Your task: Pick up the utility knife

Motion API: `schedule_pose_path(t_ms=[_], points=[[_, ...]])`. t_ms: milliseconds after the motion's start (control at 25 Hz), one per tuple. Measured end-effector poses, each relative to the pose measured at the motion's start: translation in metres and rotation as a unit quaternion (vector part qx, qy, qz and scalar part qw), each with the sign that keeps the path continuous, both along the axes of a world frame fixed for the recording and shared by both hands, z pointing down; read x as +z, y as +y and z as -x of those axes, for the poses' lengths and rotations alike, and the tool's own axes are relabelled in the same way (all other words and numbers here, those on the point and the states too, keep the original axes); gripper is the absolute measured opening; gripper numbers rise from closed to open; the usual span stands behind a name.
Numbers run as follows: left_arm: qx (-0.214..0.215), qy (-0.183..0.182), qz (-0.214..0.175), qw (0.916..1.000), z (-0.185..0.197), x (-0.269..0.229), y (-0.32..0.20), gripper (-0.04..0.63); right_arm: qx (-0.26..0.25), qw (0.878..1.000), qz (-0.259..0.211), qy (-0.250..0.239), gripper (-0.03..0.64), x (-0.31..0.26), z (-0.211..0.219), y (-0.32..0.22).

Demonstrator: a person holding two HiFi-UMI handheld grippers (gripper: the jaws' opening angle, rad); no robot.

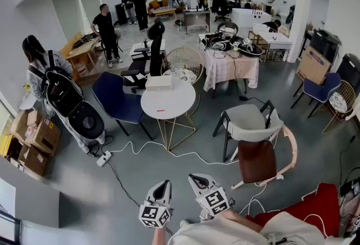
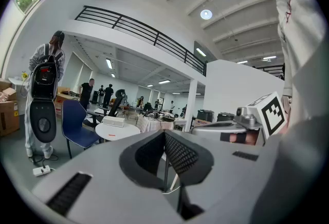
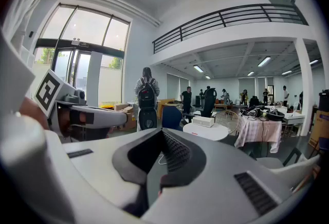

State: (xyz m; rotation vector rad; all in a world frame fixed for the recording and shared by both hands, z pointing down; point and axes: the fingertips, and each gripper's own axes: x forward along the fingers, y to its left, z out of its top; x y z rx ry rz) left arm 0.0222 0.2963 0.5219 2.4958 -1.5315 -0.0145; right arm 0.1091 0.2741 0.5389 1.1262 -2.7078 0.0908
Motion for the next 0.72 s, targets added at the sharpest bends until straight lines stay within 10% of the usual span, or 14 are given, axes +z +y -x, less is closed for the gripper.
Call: schedule_pose_path(t_ms=[720], points=[[0.011, -0.010, 0.009, 0.9998, -0.054, 0.016, -0.027, 0.012, -0.027, 0.999, 0.011, -0.026, 0.017, 0.003, -0.041, -0.020]])
